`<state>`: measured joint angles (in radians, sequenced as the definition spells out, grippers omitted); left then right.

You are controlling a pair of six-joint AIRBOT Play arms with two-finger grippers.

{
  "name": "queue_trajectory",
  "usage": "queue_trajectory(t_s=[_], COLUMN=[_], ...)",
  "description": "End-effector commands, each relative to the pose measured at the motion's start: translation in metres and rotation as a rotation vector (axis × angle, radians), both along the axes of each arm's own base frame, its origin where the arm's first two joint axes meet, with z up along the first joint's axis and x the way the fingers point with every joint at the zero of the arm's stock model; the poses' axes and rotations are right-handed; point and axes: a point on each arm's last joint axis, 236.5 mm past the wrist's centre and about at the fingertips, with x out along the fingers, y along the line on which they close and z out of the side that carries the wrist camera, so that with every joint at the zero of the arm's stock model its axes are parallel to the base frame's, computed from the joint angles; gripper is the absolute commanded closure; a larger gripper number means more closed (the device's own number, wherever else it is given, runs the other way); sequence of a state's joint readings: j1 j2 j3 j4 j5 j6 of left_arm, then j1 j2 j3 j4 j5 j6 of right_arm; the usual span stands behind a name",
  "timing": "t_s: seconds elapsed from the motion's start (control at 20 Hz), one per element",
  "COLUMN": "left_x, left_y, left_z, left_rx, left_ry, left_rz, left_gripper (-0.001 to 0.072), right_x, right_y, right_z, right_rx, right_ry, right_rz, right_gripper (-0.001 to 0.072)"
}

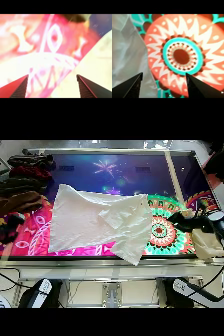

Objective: Fold the shirts.

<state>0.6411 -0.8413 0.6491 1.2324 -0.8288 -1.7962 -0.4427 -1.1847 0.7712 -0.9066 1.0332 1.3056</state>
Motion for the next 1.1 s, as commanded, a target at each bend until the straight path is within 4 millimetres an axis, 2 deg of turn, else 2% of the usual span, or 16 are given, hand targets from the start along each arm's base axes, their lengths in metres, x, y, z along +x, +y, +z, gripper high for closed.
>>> queue_trajectory(t_s=[0.0, 0.05, 0.15, 0.3, 0.4, 0.45, 0.5, 0.6, 0.65, 0.9, 1.05], left_x=[-0.041, -0.043, -0.042, -0.042, -0.045, -0.047, -0.049, -0.059, -0.064, -0.069, -0.072], left_y=[-0.056, -0.061, -0.064, -0.073, -0.079, -0.081, -0.085, -0.096, -0.103, -0.137, -0.128], left_z=[-0.049, -0.050, -0.049, -0.047, -0.048, -0.049, -0.050, -0.060, -0.067, -0.093, -0.096], left_rx=[-0.267, -0.282, -0.298, -0.338, -0.358, -0.367, -0.379, -0.421, -0.450, -0.643, -0.645], left_ry=[0.037, 0.049, 0.042, 0.043, 0.061, 0.068, 0.077, 0.114, 0.129, 0.076, 0.068], left_rz=[0.015, 0.003, 0.002, -0.007, -0.021, -0.027, -0.032, -0.039, -0.029, 0.060, 0.100], left_gripper=[0.0014, 0.0014, 0.0014, 0.0014, 0.0014, 0.0014, 0.0014, 0.0014, 0.0015, 0.0014, 0.0015], right_x=[-0.027, -0.029, -0.029, -0.032, -0.030, -0.030, -0.030, -0.029, -0.028, -0.024, -0.021], right_y=[0.046, 0.056, 0.076, 0.094, 0.106, 0.113, 0.119, 0.126, 0.129, 0.130, 0.129], right_z=[-0.028, -0.036, -0.050, -0.073, -0.078, -0.078, -0.078, -0.075, -0.072, -0.060, -0.052], right_rx=[0.261, 0.282, 0.305, 0.288, 0.296, 0.307, 0.307, 0.316, 0.331, 0.333, 0.322], right_ry=[0.084, 0.110, 0.130, 0.170, 0.169, 0.165, 0.161, 0.158, 0.152, 0.117, 0.090], right_rz=[0.038, 0.066, 0.123, 0.172, 0.193, 0.209, 0.225, 0.240, 0.236, 0.239, 0.242], right_gripper=[0.0124, 0.0125, 0.0183, 0.0187, 0.0194, 0.0233, 0.0312, 0.0595, 0.0684, 0.0690, 0.0690])
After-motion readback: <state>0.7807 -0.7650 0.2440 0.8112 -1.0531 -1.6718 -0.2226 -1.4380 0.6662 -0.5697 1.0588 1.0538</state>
